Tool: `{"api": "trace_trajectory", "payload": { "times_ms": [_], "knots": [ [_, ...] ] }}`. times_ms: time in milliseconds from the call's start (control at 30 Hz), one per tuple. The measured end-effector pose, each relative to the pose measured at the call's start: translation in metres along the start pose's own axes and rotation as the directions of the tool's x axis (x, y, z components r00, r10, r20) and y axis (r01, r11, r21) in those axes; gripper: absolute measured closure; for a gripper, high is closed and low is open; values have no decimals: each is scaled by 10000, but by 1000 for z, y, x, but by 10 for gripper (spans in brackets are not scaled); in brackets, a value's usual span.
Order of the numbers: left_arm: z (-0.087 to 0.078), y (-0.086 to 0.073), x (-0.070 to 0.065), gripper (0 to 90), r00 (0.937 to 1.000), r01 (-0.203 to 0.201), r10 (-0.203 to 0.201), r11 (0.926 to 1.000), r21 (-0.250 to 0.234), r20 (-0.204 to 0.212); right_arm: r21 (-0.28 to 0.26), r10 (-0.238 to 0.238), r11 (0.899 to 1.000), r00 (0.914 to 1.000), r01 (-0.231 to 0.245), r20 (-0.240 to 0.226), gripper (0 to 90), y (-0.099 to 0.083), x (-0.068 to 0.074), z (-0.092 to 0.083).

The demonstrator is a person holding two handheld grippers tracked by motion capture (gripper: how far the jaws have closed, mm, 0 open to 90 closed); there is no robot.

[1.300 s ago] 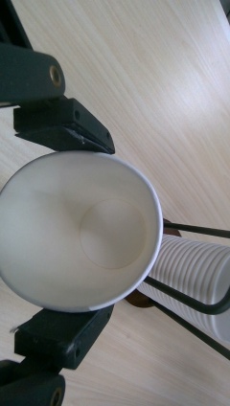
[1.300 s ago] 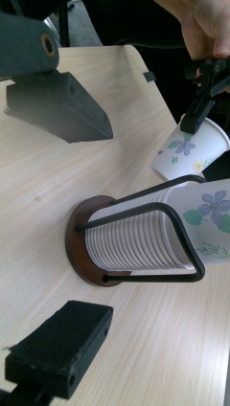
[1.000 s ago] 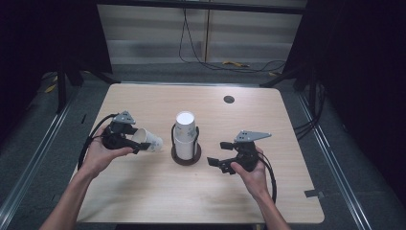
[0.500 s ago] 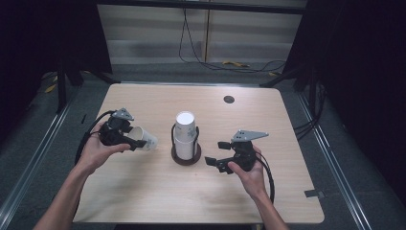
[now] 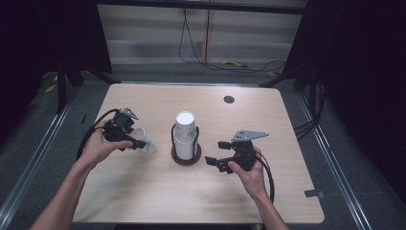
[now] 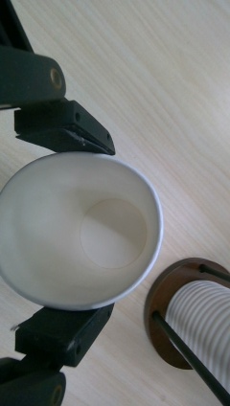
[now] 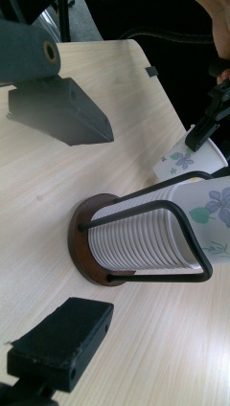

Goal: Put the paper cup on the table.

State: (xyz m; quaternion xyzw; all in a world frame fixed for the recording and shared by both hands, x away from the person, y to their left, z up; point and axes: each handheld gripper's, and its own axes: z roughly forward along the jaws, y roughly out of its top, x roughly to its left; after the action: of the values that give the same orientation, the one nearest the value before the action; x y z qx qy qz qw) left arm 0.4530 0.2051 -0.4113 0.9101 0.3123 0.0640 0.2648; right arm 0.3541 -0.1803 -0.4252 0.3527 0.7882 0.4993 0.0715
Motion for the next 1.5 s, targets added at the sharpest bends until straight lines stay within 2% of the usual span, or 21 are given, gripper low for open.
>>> {"api": "trace_trajectory", "payload": {
  "times_ms": [233, 267, 333, 367, 467, 500, 533, 700, 800, 867, 933, 1033, 1133, 1233, 1333, 1433, 1500],
  "knots": [
    [8, 9, -5, 251, 9998, -189, 189, 9991, 366, 0, 76, 36, 10000, 10000, -36, 8, 167, -1, 0, 2],
    [11, 13, -7, 248, 9994, -290, 300, 9983, 506, -186, 91, 5, 10000, 10000, -5, 0, 167, -1, 0, 3],
    [12, 14, -8, 247, 9992, -351, 363, 9976, 588, -178, 83, -5, 10000, 10000, 5, 14, 167, -1, 0, 3],
    [16, 15, -9, 247, 9994, -330, 332, 9976, 604, -30, 79, -5, 10000, 10000, 5, 10, 167, -1, 0, 3],
    [24, 16, -12, 242, 9991, -383, 394, 9963, 765, -138, 78, -19, 10000, 10000, 18, 40, 168, -1, 1, 2],
    [26, 16, -13, 223, 9983, -483, 508, 9953, 837, -289, 88, -27, 10000, 10000, 26, 49, 174, 0, 0, 1],
    [28, 17, -13, 218, 9973, -589, 624, 9947, 843, -390, 109, -47, 9999, 10000, 47, 74, 179, 0, 0, 1],
    [33, 20, -11, 209, 9987, -318, 346, 9970, 707, -381, 145, -56, 9999, 10000, 55, 80, 178, -1, 0, 2],
    [35, 22, -14, 208, 9977, -499, 529, 9965, 671, -426, 183, -74, 9998, 9999, 73, 69, 178, -1, 0, 3],
    [37, 24, -17, 208, 9974, -482, 515, 9967, 655, -497, 156, -69, 9999, 10000, 67, 65, 182, -1, 0, 2],
    [38, 25, -19, 210, 9960, -670, 708, 9955, 662, -555, 137, -87, 9999, 10000, 87, 32, 191, -1, 1, 2],
    [41, 26, -18, 210, 9971, -460, 487, 9978, 475, -579, 203, -124, 9997, 9999, 123, 20, 191, -1, 2, 4],
    [43, 27, -18, 208, 9973, -468, 490, 9981, 399, -555, 195, -118, 9997, 9999, 118, 8, 190, -1, 2, 4],
    [47, 28, -17, 207, 9960, -522, 555, 9975, 476, -702, 196, -85, 9998, 10000, 84, 52, 188, -1, 1, 3],
    [48, 29, -16, 210, 9969, -362, 390, 9985, 418, -690, 160, -71, 9998, 10000, 70, 62, 187, -1, 1, 2],
    [49, 30, -16, 208, 9967, -372, 399, 9985, 398, -704, 192, -64, 9998, 10000, 63, 50, 187, -1, 1, 3],
    [49, 30, -16, 206, 9979, -355, 372, 9989, 322, -530, 218, -85, 9997, 10000, 84, 43, 187, -2, 2, 4]
  ]
}}
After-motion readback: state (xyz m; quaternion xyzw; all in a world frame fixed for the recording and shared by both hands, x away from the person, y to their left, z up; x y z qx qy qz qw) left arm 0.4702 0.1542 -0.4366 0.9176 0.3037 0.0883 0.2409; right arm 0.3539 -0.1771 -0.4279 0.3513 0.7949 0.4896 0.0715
